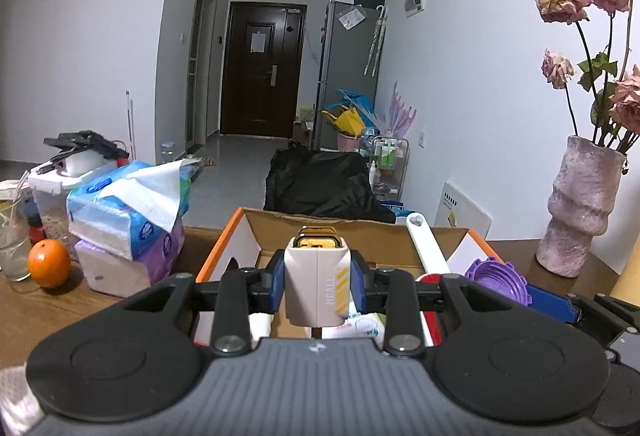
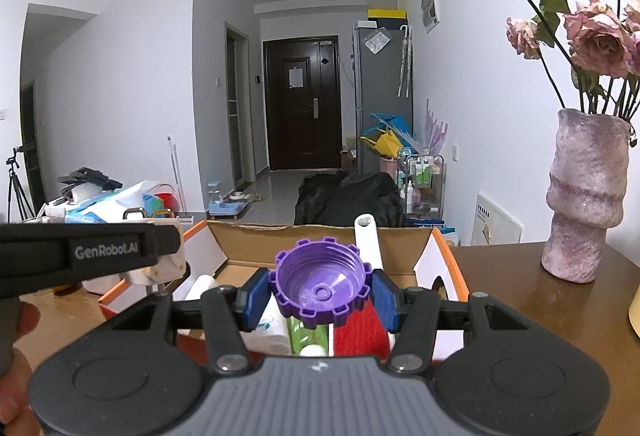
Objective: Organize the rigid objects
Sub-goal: 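Carry the purple cap and white adapter with both grippers over the box, then open both grippers to drop the purple cap and adapter into the box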
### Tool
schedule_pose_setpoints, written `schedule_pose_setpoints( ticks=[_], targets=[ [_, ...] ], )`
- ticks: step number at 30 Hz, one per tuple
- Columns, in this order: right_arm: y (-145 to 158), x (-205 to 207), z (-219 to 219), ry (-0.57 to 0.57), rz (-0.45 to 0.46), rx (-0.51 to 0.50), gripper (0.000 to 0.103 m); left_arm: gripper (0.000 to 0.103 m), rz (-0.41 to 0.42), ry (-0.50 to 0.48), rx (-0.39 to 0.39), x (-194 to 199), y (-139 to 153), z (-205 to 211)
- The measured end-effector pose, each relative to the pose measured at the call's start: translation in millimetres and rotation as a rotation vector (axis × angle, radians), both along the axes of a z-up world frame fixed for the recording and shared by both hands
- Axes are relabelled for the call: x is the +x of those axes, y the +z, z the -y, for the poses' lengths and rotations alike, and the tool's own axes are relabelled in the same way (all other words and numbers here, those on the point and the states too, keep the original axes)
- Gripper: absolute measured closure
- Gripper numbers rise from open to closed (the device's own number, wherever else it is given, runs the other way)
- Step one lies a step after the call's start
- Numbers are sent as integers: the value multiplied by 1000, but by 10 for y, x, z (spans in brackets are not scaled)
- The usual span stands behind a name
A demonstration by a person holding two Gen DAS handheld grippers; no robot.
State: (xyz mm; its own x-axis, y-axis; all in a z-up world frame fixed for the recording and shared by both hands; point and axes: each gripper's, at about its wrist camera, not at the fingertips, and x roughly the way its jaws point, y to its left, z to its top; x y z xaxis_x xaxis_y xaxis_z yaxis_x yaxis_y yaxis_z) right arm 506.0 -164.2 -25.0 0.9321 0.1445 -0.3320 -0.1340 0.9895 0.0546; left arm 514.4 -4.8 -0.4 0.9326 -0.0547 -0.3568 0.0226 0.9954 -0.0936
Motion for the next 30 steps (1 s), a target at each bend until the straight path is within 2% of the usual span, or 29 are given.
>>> schedule_pose_setpoints(
  ticks=[18, 30],
  targets=[
    [-56, 442, -46, 0, 16, -27, 50, 70, -11, 27, -2, 498, -96, 27],
    [-160, 630, -78, -3, 0, -46, 50, 70, -50, 69, 1, 802, -251, -86]
  ],
)
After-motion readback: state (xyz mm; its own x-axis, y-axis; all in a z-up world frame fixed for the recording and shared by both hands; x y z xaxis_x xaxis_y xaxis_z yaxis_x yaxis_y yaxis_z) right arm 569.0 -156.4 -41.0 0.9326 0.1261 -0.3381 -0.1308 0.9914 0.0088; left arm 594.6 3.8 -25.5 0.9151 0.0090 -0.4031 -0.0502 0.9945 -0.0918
